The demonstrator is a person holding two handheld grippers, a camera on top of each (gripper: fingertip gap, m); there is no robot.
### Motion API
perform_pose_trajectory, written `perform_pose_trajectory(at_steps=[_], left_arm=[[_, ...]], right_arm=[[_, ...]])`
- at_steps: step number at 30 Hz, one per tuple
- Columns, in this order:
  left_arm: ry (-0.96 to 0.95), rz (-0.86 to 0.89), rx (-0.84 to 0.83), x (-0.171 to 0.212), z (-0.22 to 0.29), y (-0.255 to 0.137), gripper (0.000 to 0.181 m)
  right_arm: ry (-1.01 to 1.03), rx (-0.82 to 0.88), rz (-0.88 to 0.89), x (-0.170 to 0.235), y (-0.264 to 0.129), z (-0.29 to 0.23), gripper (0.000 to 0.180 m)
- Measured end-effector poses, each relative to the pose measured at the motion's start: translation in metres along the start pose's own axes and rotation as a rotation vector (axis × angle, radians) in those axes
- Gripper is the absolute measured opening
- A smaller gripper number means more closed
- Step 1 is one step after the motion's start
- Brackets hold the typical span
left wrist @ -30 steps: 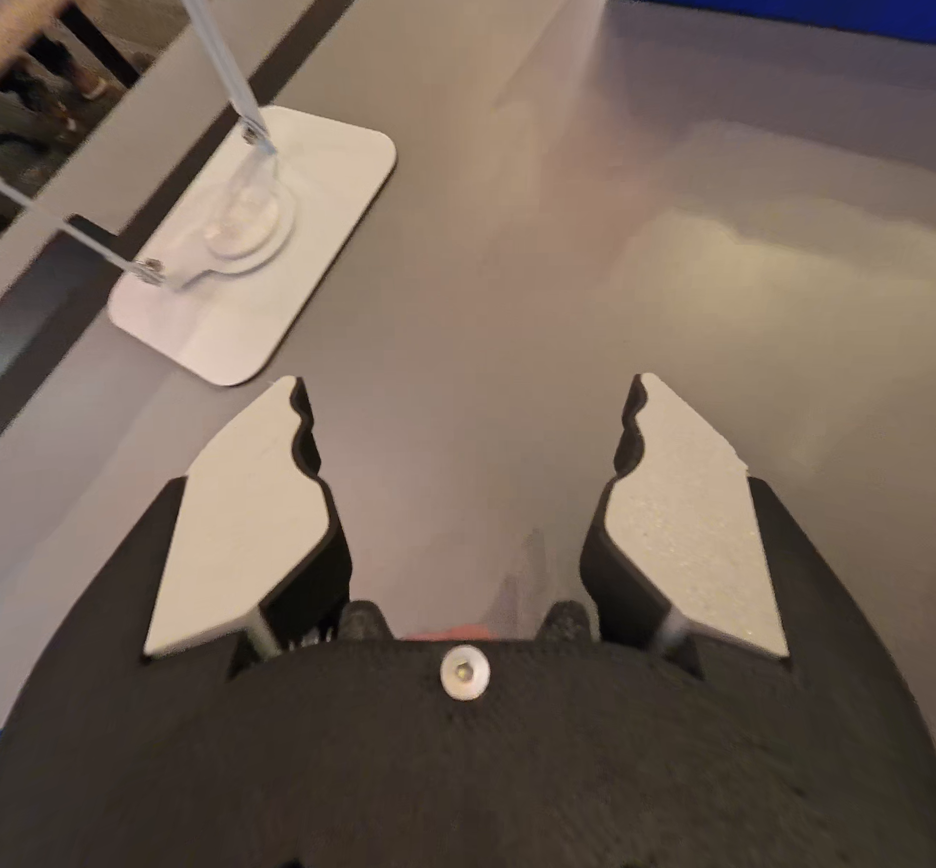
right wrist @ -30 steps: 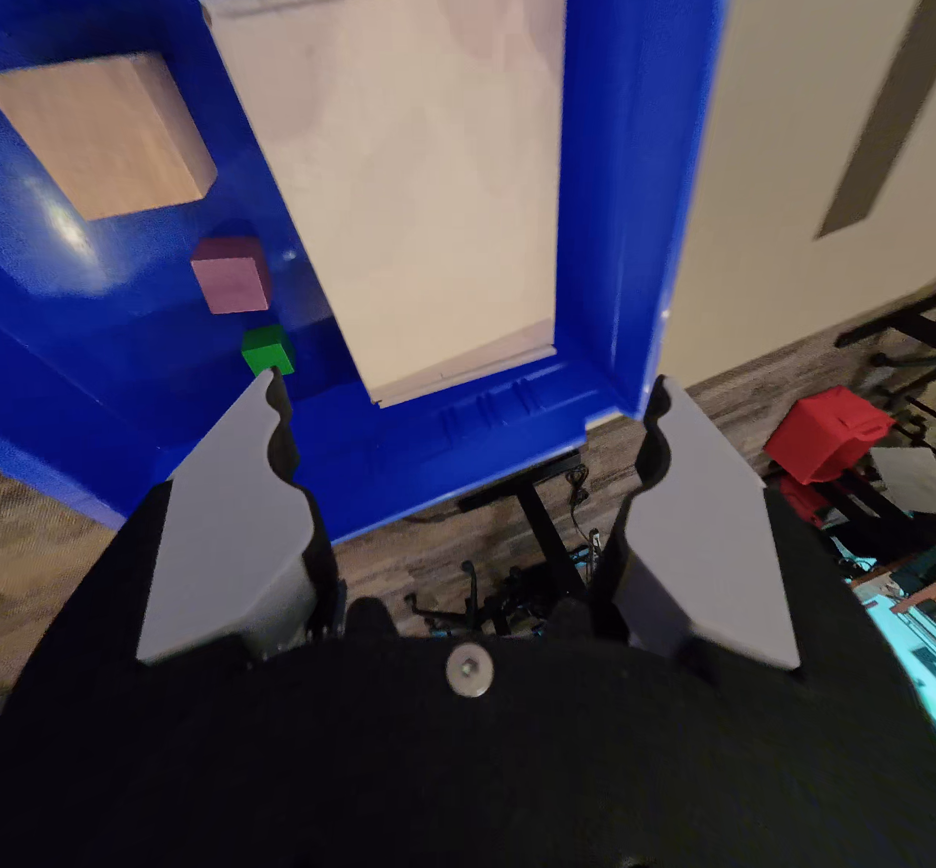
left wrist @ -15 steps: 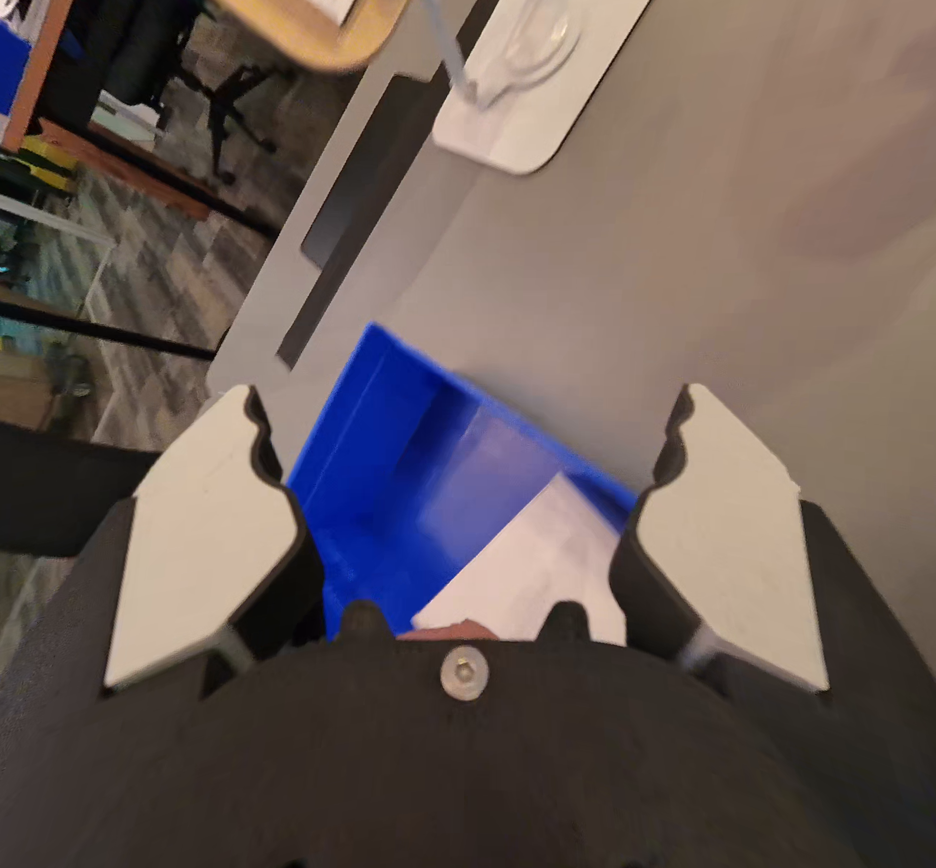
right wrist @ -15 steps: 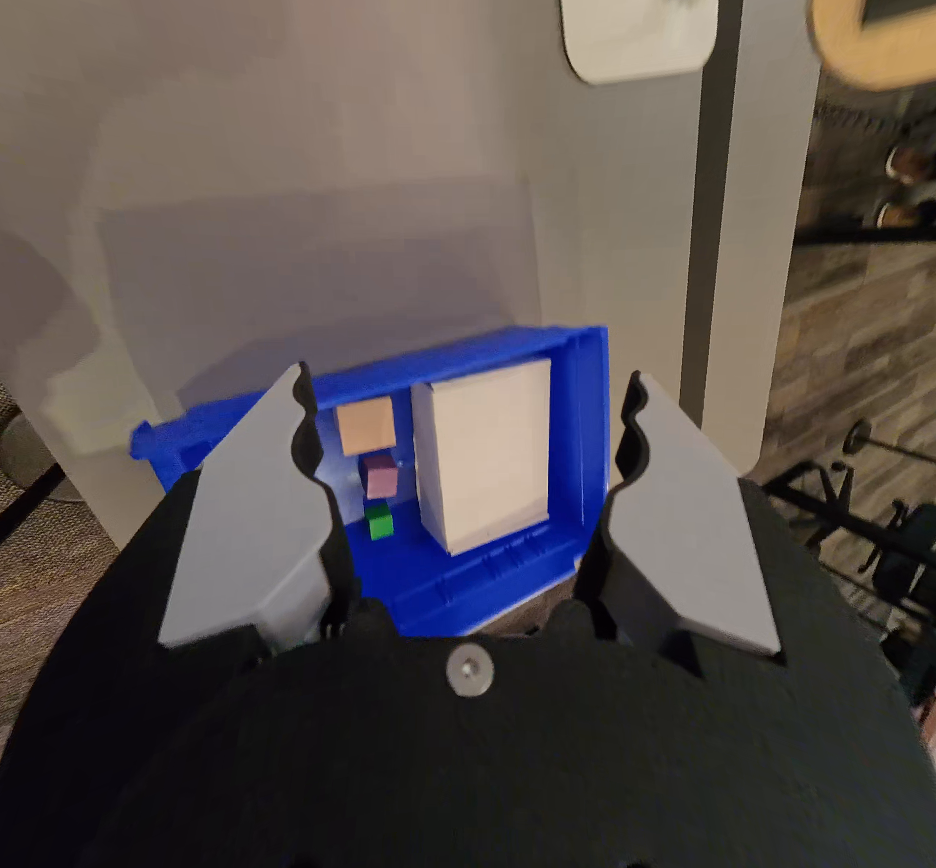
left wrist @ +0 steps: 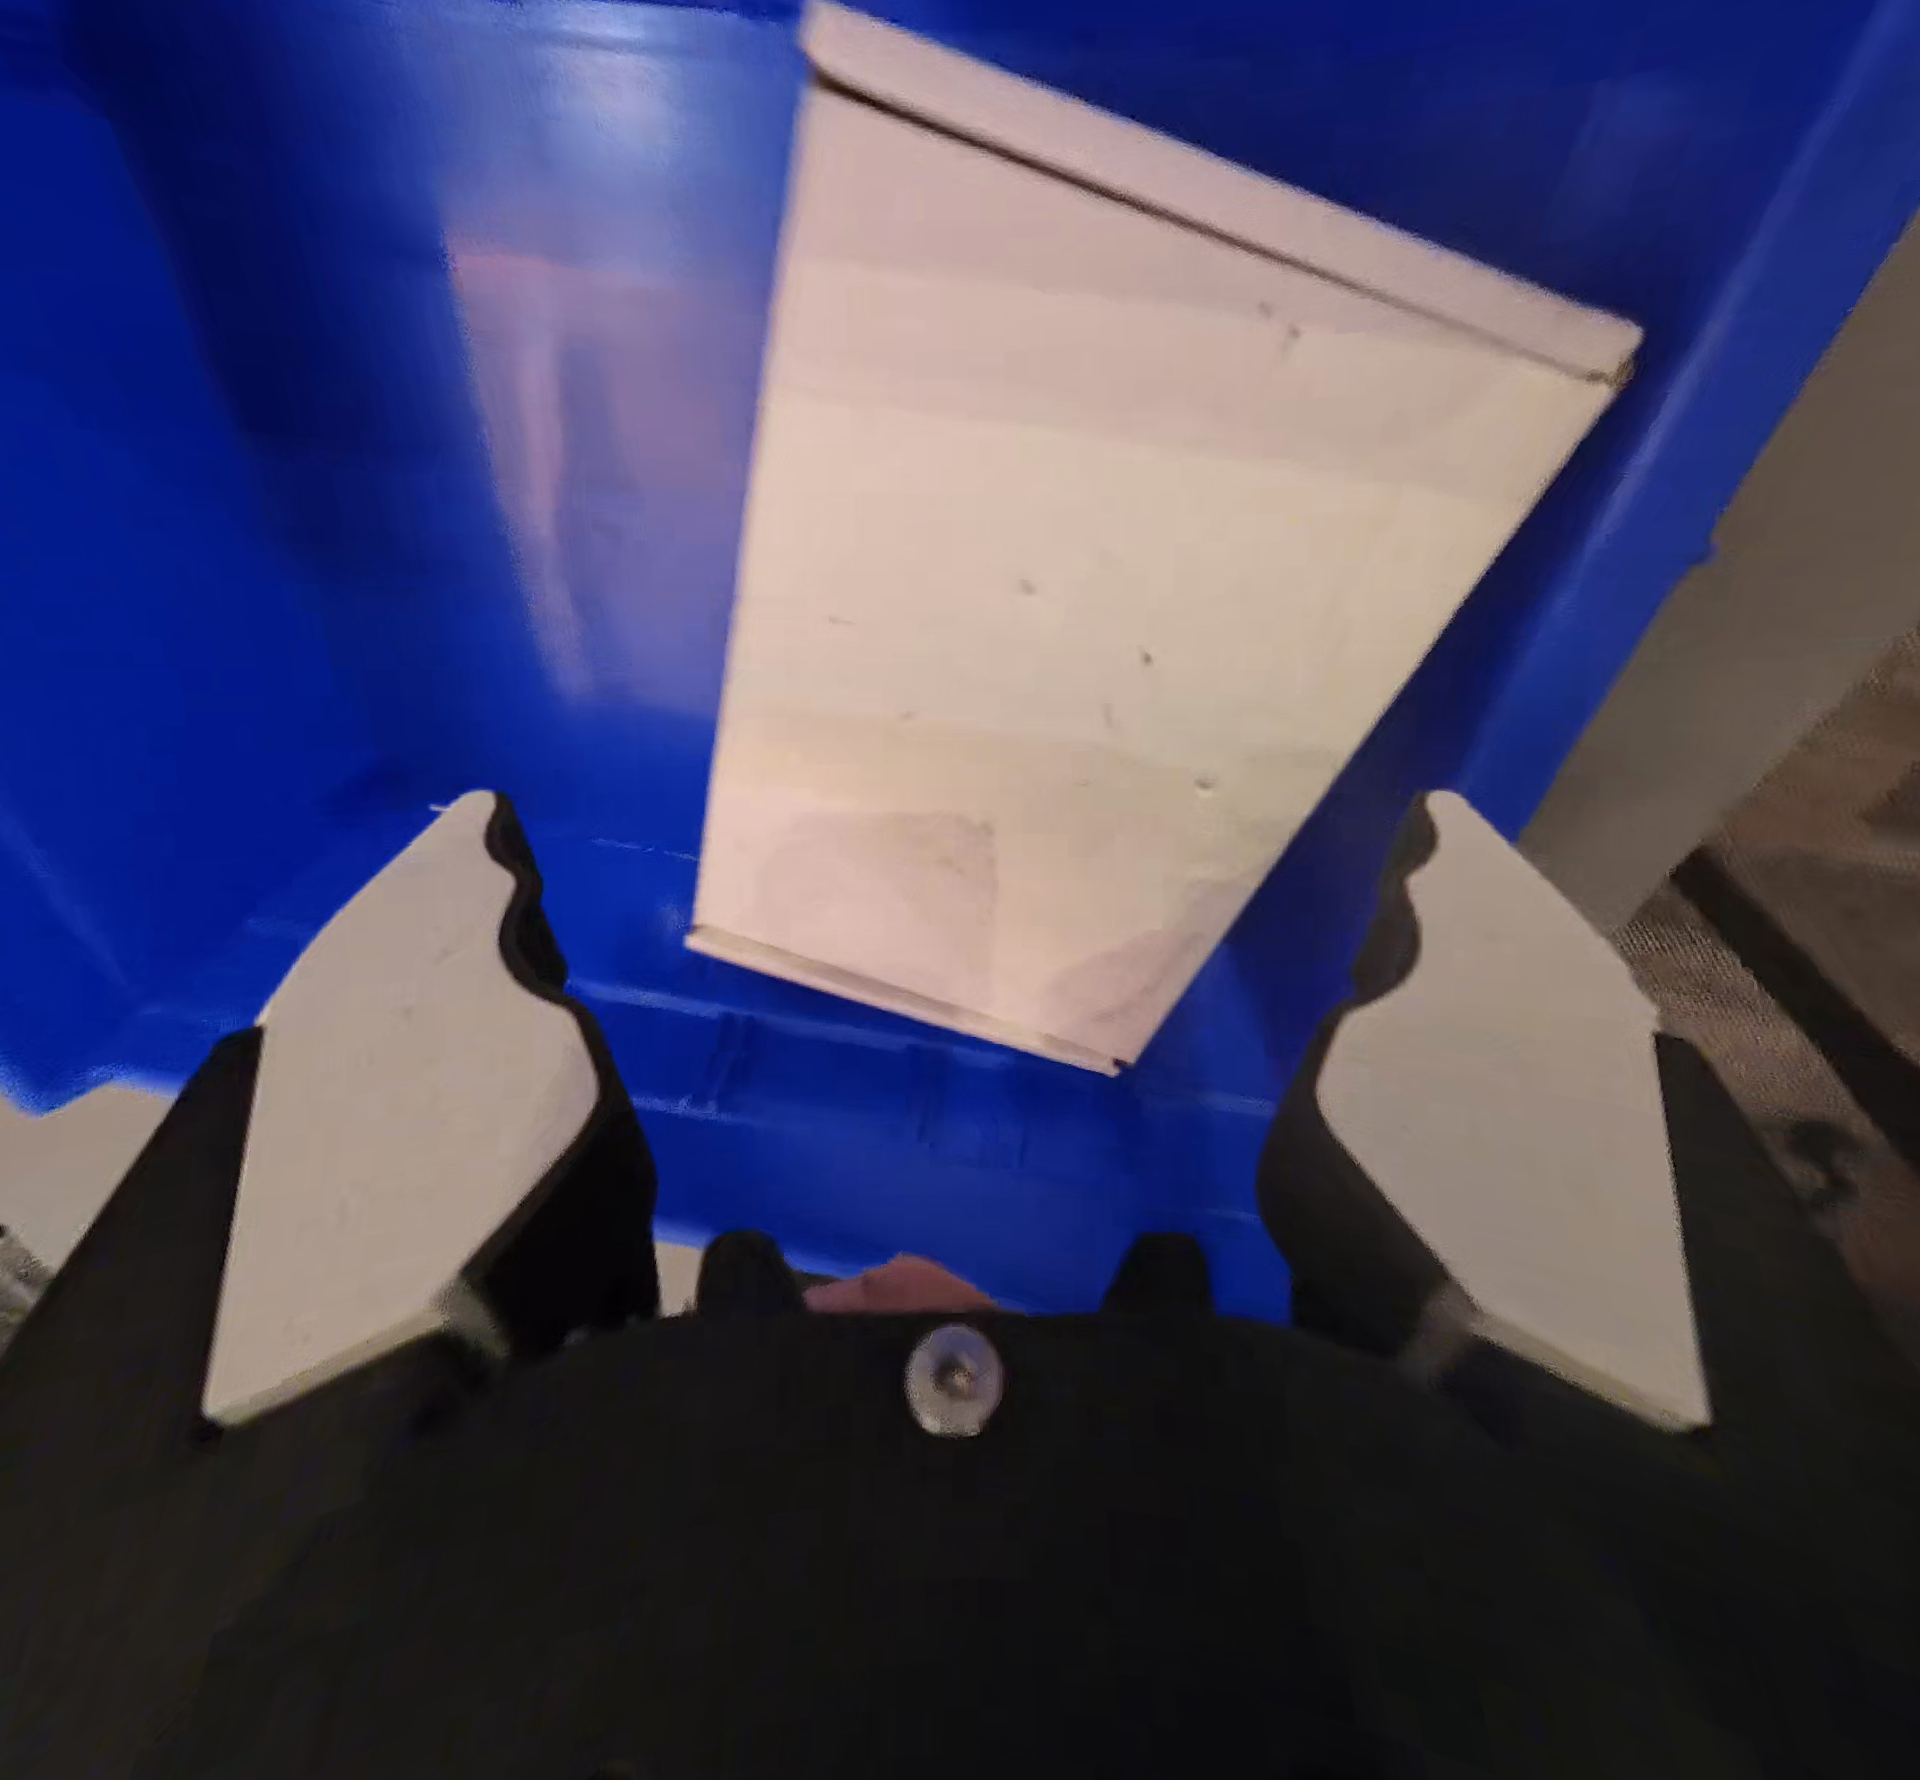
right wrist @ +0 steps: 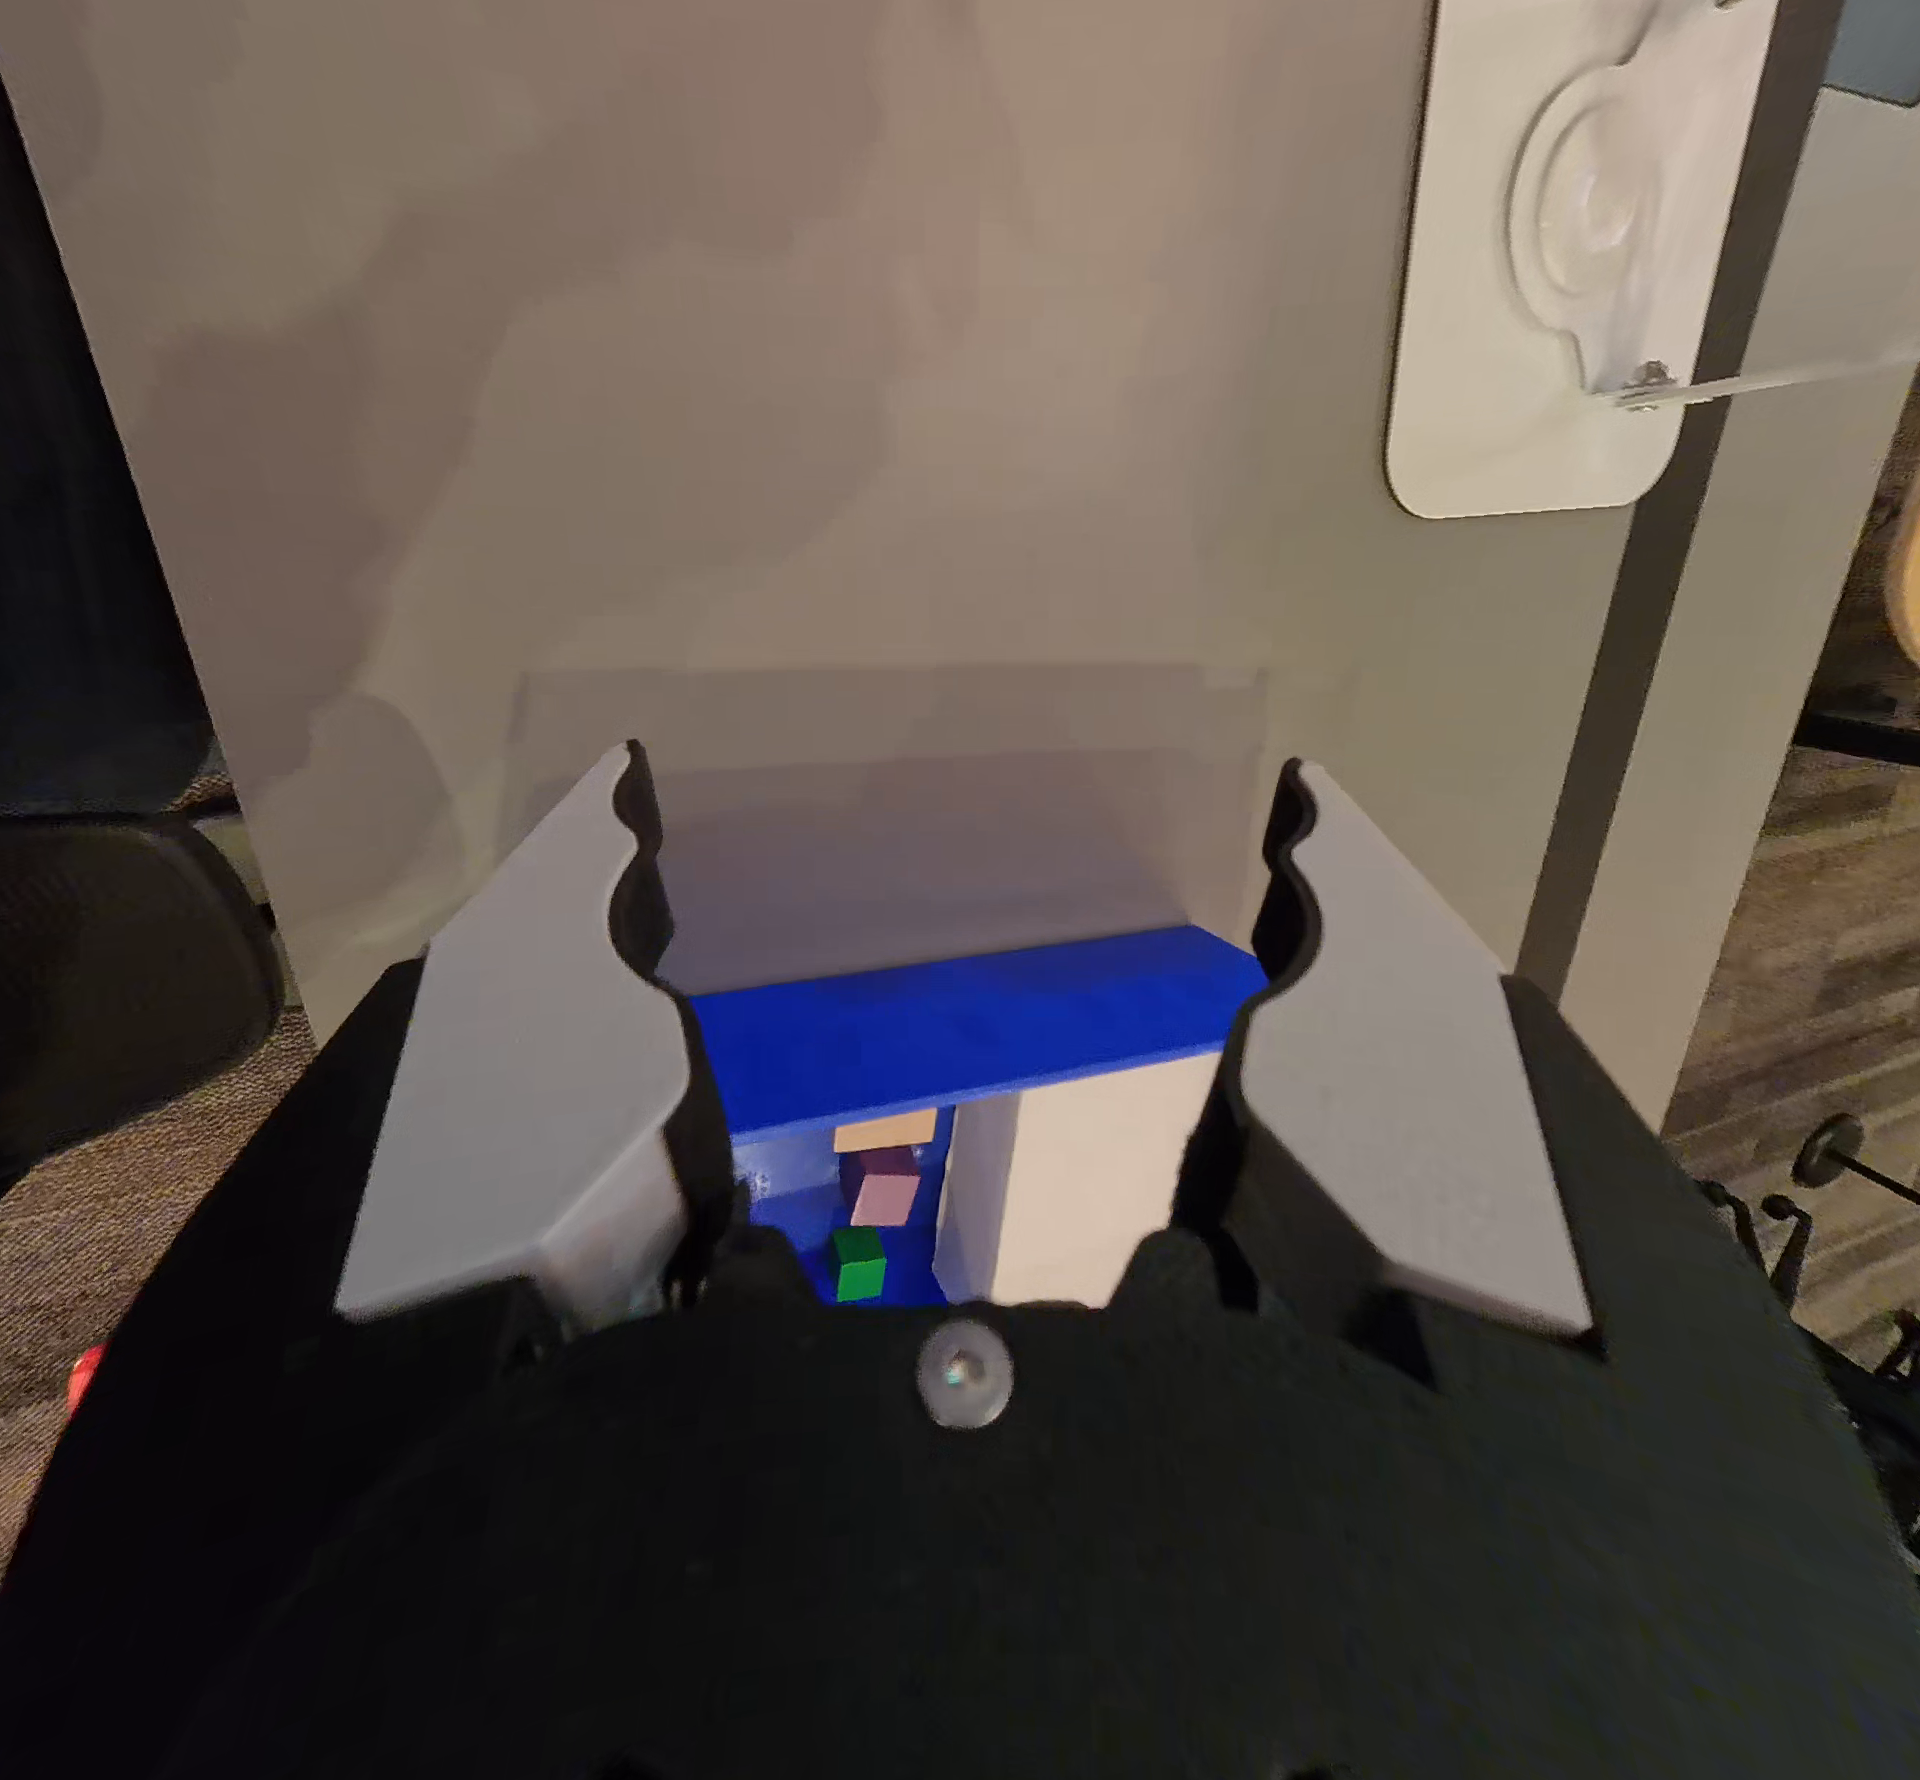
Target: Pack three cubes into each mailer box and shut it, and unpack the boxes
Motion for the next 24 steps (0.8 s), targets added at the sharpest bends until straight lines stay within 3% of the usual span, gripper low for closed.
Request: perform_pose_trajectory(at_steps=[8, 16, 24], left_arm=[[0.056, -0.13, 0.121, 0.014, 0.001, 0.043, 0.141], [-0.094, -0.074, 0.169, 0.017, -0.011, 0.035, 0.137], [-0.184, 0.085, 0.175, 0.014, -0.025, -0.006, 0.136]], right_arm=[[-0.006, -0.041, 0.014, -0.017, 0.015, -0.011, 0.113], [-0.034, -0.058, 0.03, -0.035, 0.028, -0.022, 0.112], [-0.053, 0.104, 0.15, -0.081, 0.03, -0.014, 0.116]])
Point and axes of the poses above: each gripper's, where its closed fingertips meet, y out along the fingers, x out of its underside, z = x × y across the jaws, the point moved 5 cm from there along -y, back along the fingers, and after that the axes turned 6 degrees about x, right-handed, at the moved point
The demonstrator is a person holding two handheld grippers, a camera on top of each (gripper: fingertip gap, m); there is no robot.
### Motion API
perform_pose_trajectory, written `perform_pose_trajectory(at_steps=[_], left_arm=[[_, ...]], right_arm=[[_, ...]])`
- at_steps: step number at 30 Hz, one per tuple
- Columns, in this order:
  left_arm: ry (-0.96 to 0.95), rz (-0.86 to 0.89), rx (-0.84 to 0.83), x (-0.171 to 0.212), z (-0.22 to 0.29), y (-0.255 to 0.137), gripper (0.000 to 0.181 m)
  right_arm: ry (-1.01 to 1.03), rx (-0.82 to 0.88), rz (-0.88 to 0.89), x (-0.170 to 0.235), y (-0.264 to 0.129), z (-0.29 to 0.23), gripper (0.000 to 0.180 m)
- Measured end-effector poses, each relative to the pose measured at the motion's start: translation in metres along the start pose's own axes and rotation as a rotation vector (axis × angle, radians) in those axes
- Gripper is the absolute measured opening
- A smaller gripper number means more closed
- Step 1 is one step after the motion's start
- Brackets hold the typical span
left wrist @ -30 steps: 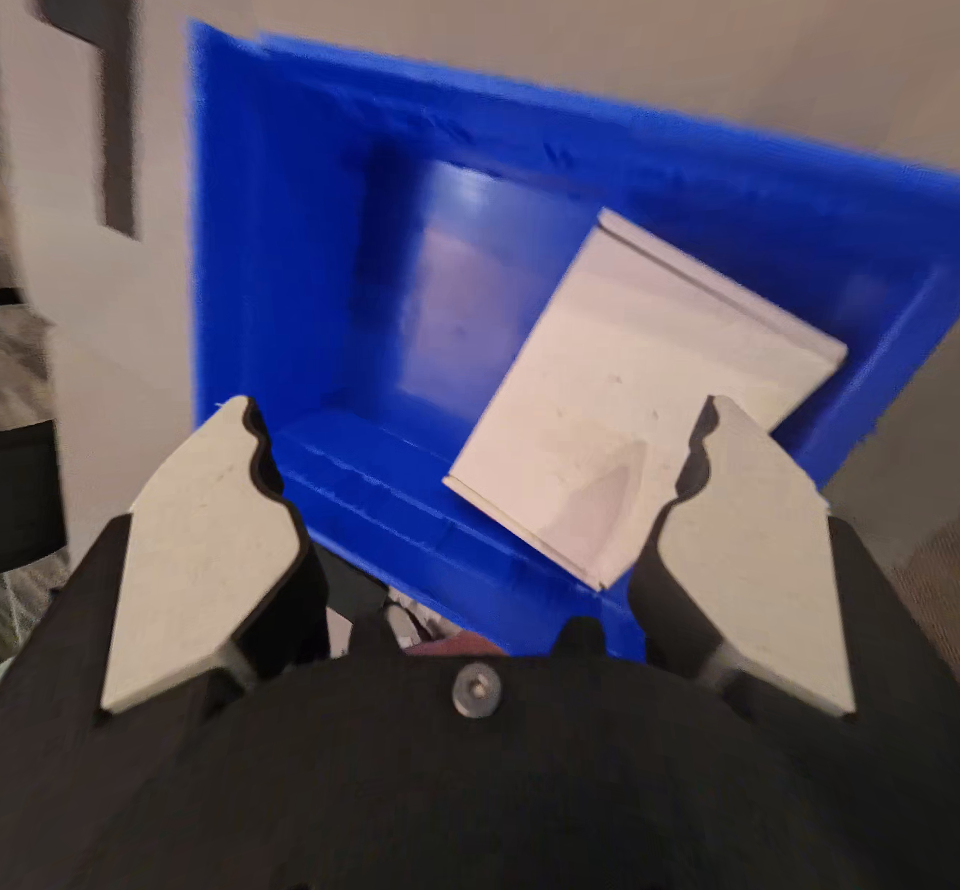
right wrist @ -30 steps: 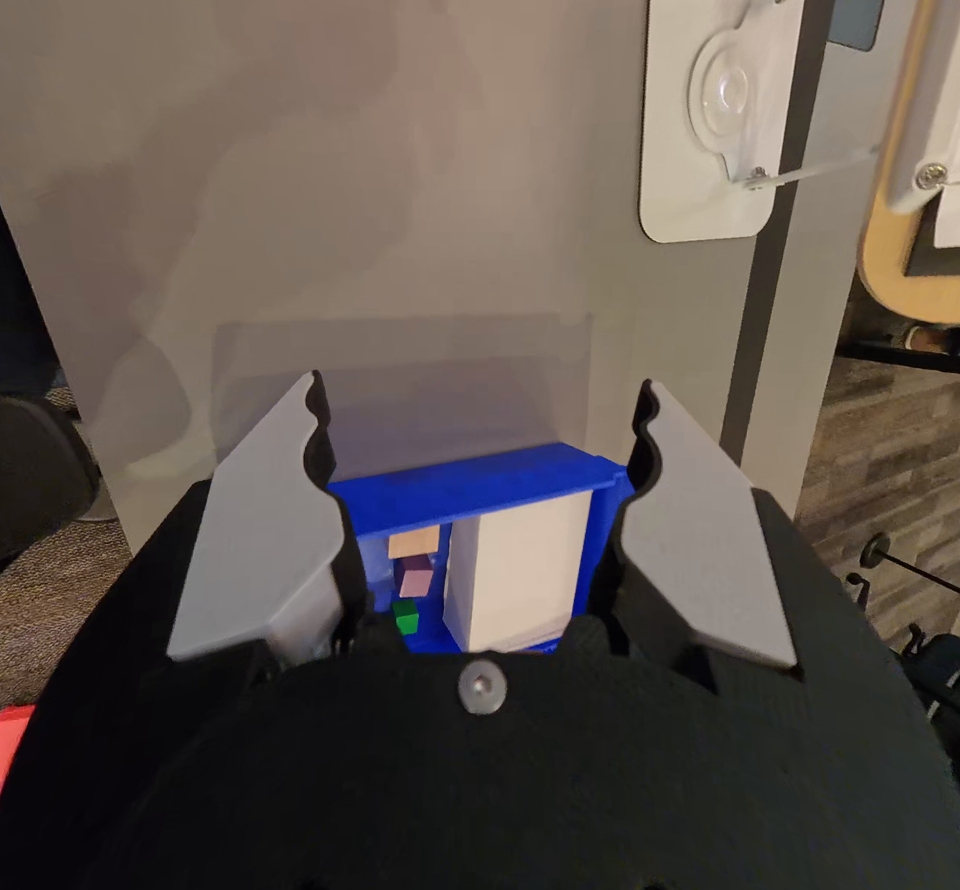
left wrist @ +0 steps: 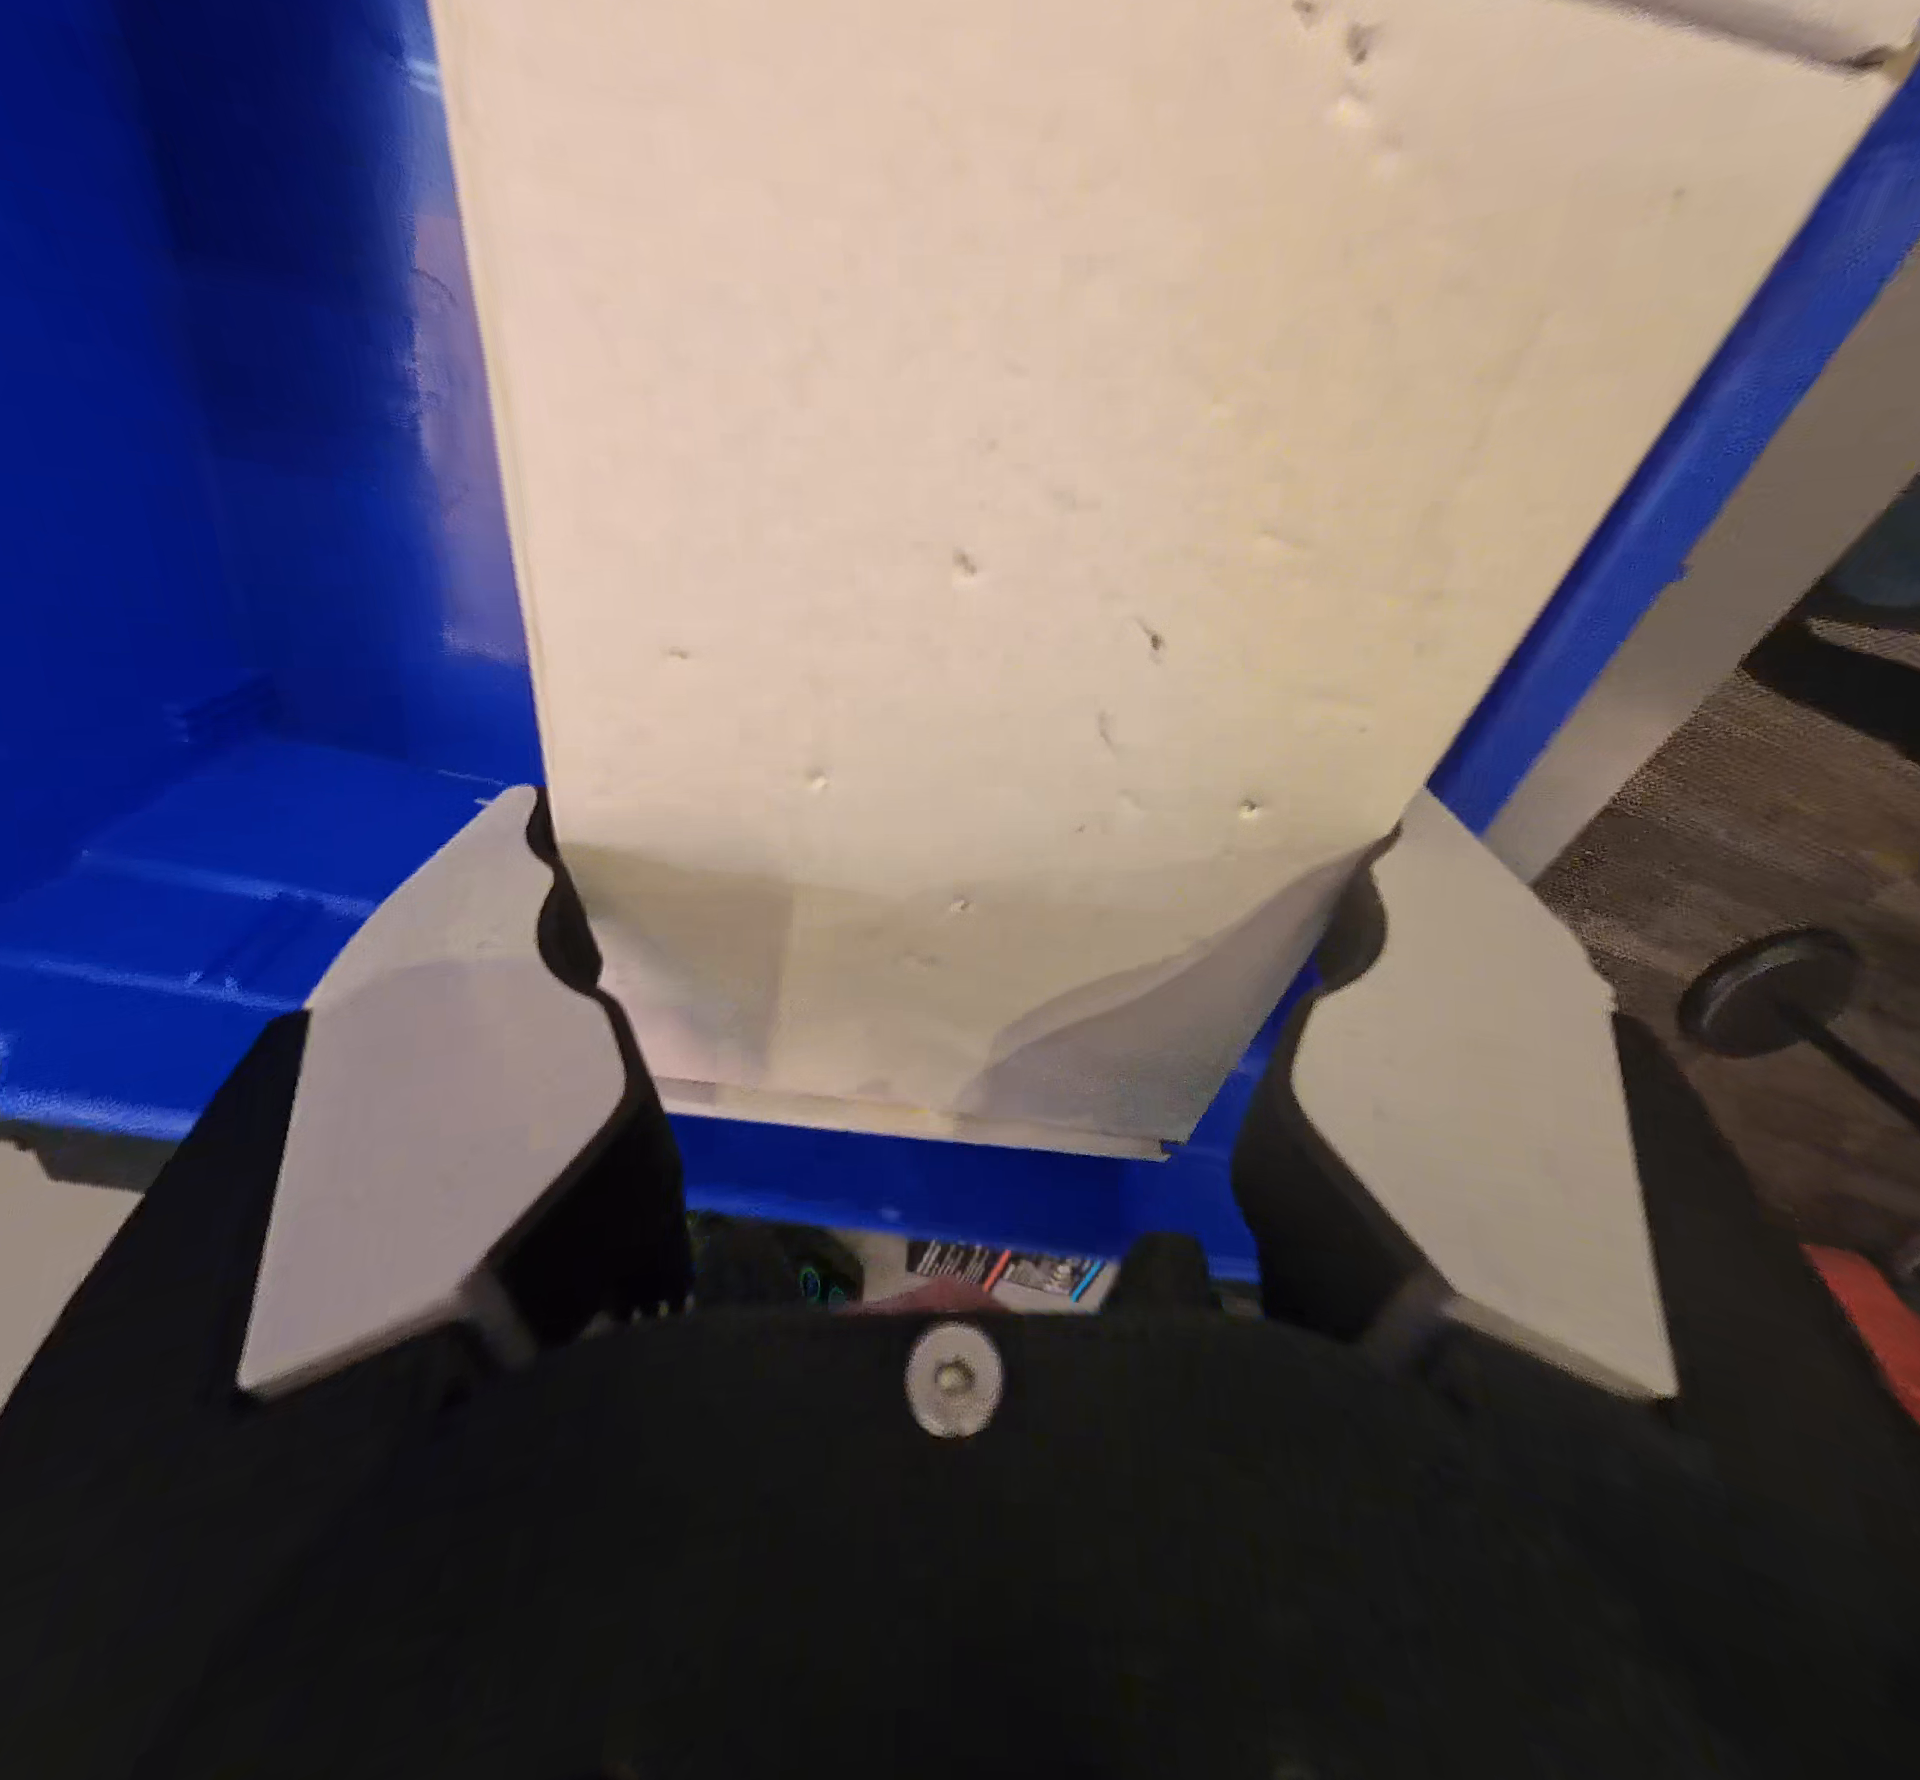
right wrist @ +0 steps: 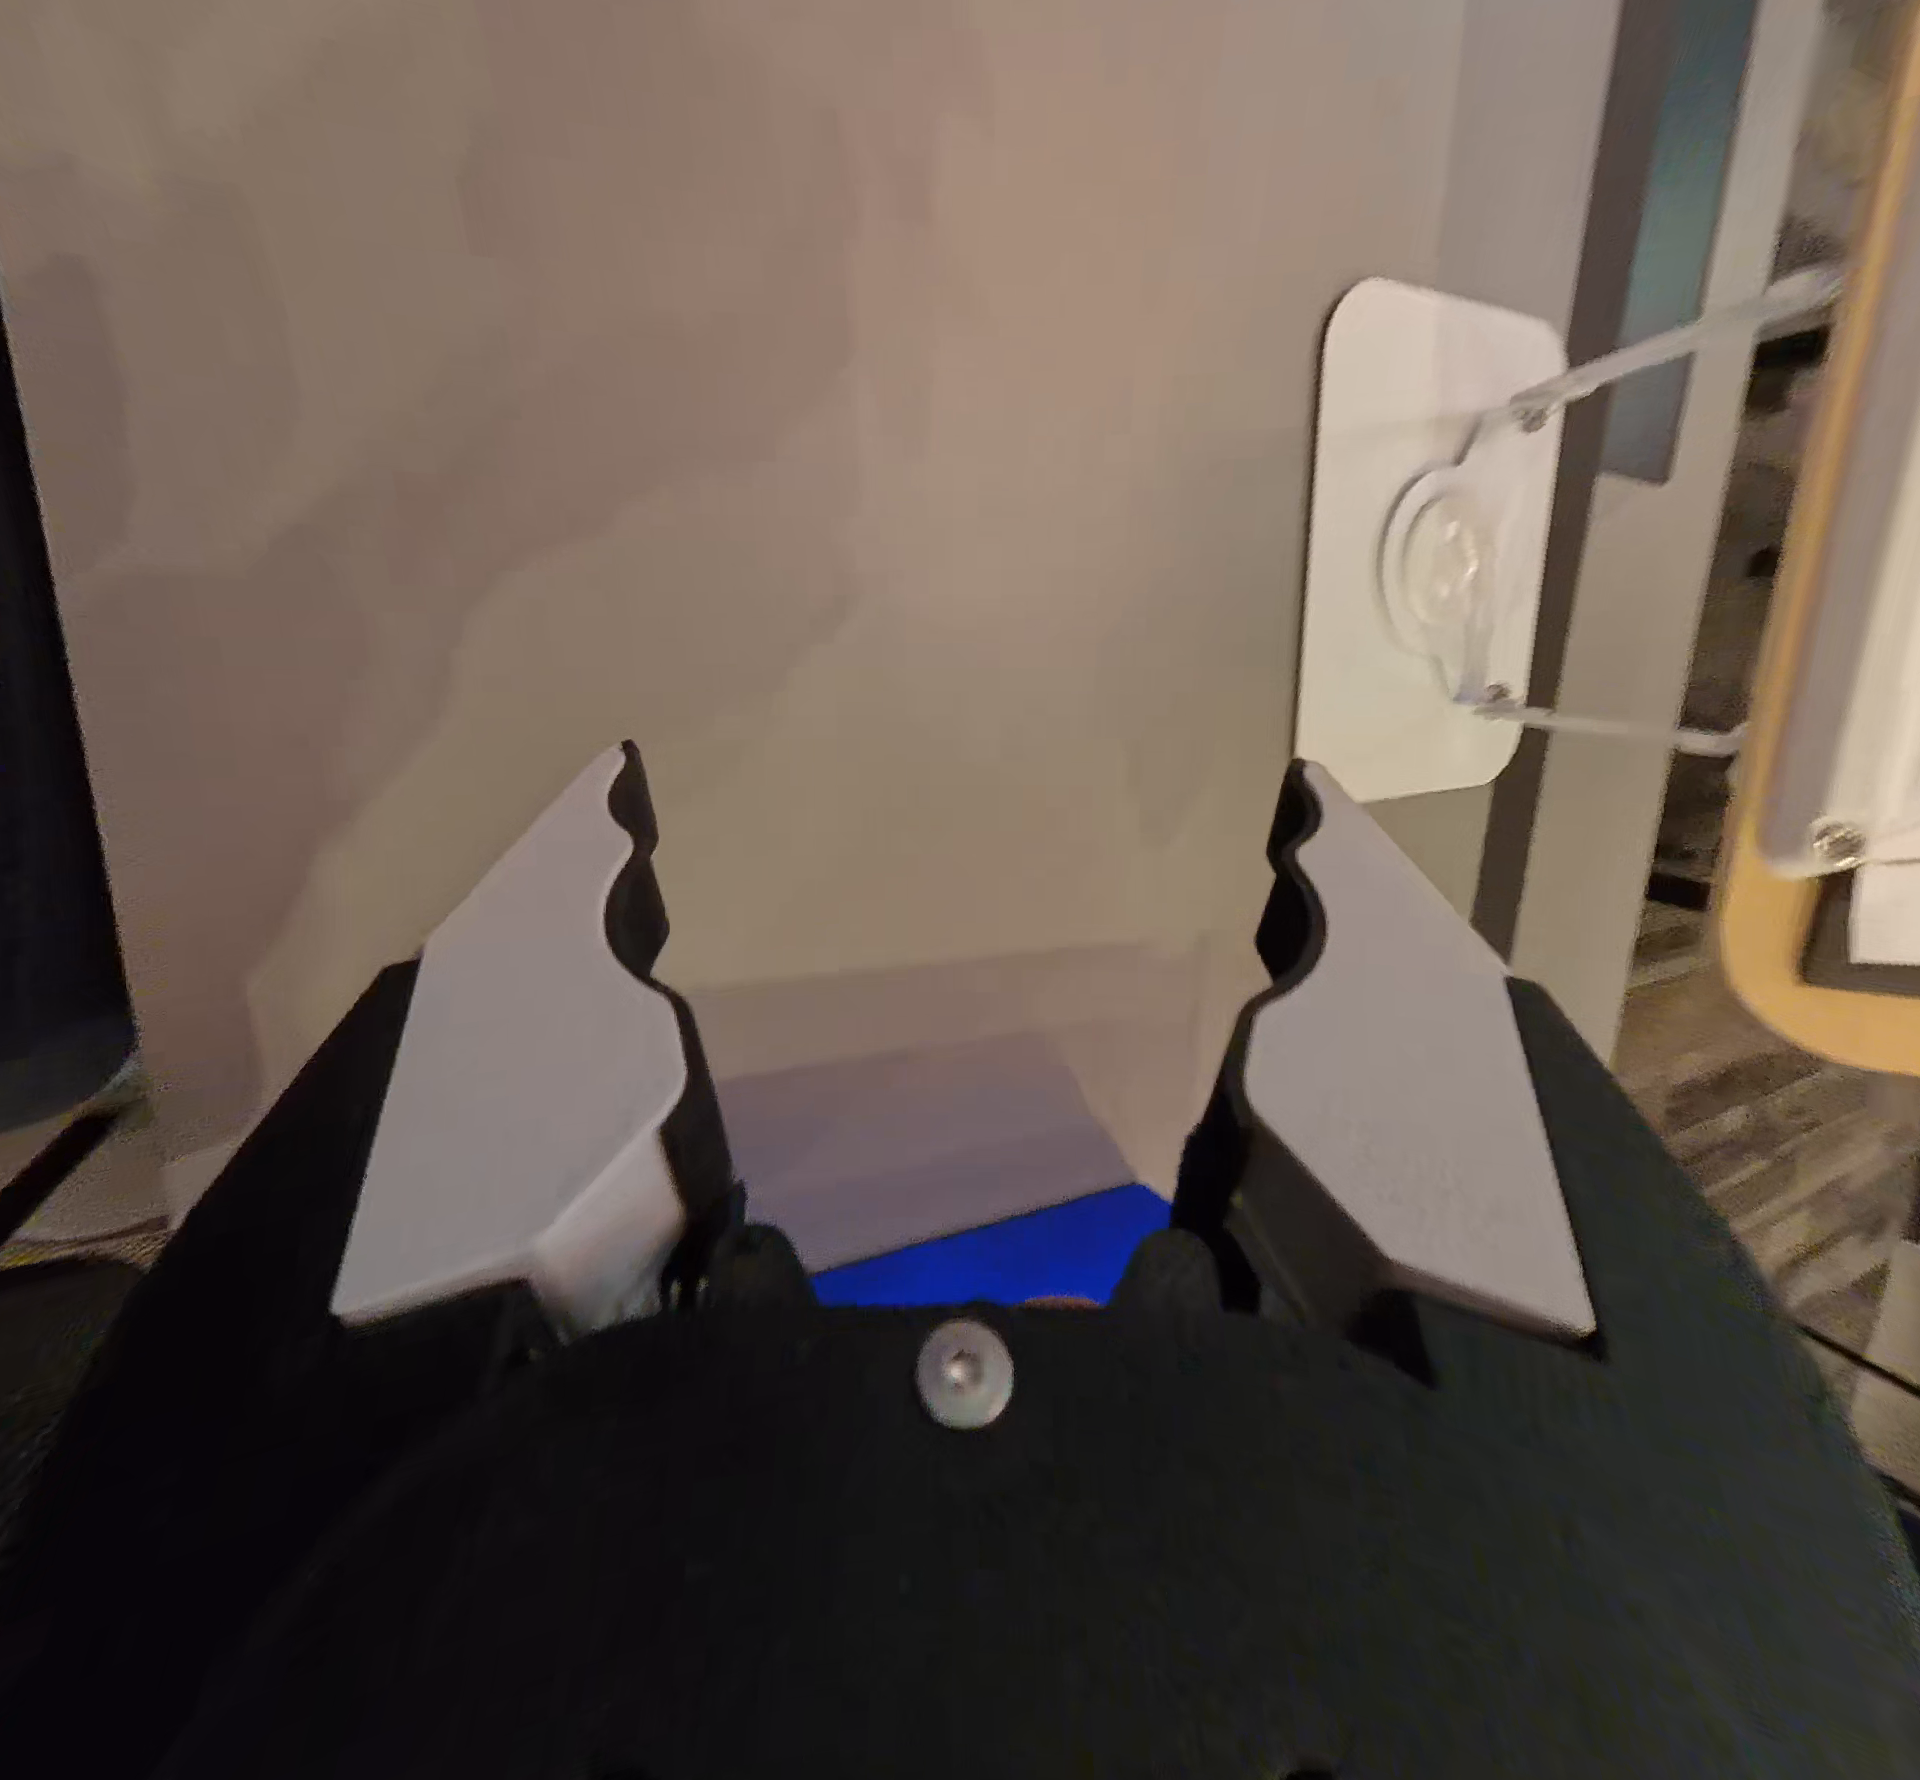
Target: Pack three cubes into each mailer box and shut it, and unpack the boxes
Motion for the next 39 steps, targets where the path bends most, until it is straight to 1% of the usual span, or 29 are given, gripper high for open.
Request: perform_pose_trajectory(at_steps=[5, 8, 10, 13, 16, 19, 20, 21, 22, 24, 26, 28, 32, 33, 34, 35, 37, 39], left_arm=[[-0.017, 0.07, -0.009, -0.01, 0.004, -0.038, 0.136], [-0.016, 0.132, -0.004, -0.028, 0.012, -0.061, 0.135], [0.007, 0.156, 0.009, -0.047, 0.02, -0.073, 0.135], [0.073, 0.197, 0.07, -0.087, 0.04, -0.085, 0.135], [0.163, 0.213, 0.146, -0.138, 0.064, -0.084, 0.135], [0.222, 0.238, 0.239, -0.196, 0.088, -0.074, 0.135], [0.238, 0.242, 0.27, -0.214, 0.095, -0.069, 0.135], [0.245, 0.225, 0.282, -0.229, 0.099, -0.061, 0.135], [0.254, 0.204, 0.283, -0.242, 0.101, -0.052, 0.134], [0.242, 0.2, 0.348, -0.265, 0.107, -0.034, 0.134], [0.245, 0.181, 0.399, -0.284, 0.114, -0.016, 0.133], [0.267, 0.163, 0.433, -0.3, 0.122, -0.001, 0.133], [0.276, 0.143, 0.497, -0.328, 0.133, 0.018, 0.133], [0.265, 0.137, 0.507, -0.334, 0.134, 0.022, 0.133], [0.257, 0.121, 0.518, -0.338, 0.134, 0.027, 0.132], [0.253, 0.102, 0.524, -0.341, 0.135, 0.032, 0.132], [0.243, 0.091, 0.544, -0.346, 0.137, 0.04, 0.132], [0.231, 0.084, 0.55, -0.348, 0.137, 0.047, 0.132]], right_arm=[[-0.069, 0.126, 0.077, -0.034, 0.002, 0.0, 0.12], [-0.135, 0.194, 0.076, -0.05, 0.006, -0.004, 0.12], [-0.178, 0.233, 0.09, -0.064, 0.009, -0.008, 0.122], [-0.225, 0.304, 0.152, -0.09, 0.007, -0.013, 0.122], [-0.301, 0.386, 0.227, -0.114, 0.001, -0.02, 0.12], [-0.361, 0.45, 0.198, -0.123, 0.004, -0.027, 0.117], [-0.376, 0.478, 0.174, -0.122, 0.007, -0.027, 0.116], [-0.373, 0.538, 0.135, -0.117, 0.008, -0.022, 0.12], [-0.376, 0.572, 0.113, -0.11, 0.009, -0.018, 0.115], [-0.356, 0.603, 0.087, -0.092, 0.006, -0.013, 0.105], [-0.371, 0.603, 0.108, -0.077, 0.0, -0.014, 0.094], [-0.394, 0.587, 0.029, -0.057, 0.004, -0.017, 0.096], [-0.439, 0.464, -0.1, -0.023, 0.031, -0.036, 0.105], [-0.448, 0.459, -0.118, -0.017, 0.036, -0.04, 0.107], [-0.437, 0.451, -0.132, -0.012, 0.04, -0.043, 0.104], [-0.417, 0.44, -0.149, -0.007, 0.044, -0.045, 0.096], [-0.399, 0.455, -0.189, 0.002, 0.048, -0.044, 0.072], [-0.397, 0.441, -0.196, 0.007, 0.053, -0.046, 0.072]])
Point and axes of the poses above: each gripper's, where its closed fingertips meet, y out along the fingers, x out of its underside, z = x × y across the jaws, the point moved 5 cm from there along -y, back along the fingers, and after that the axes turned 6 degrees about x, right-handed, at the moved point
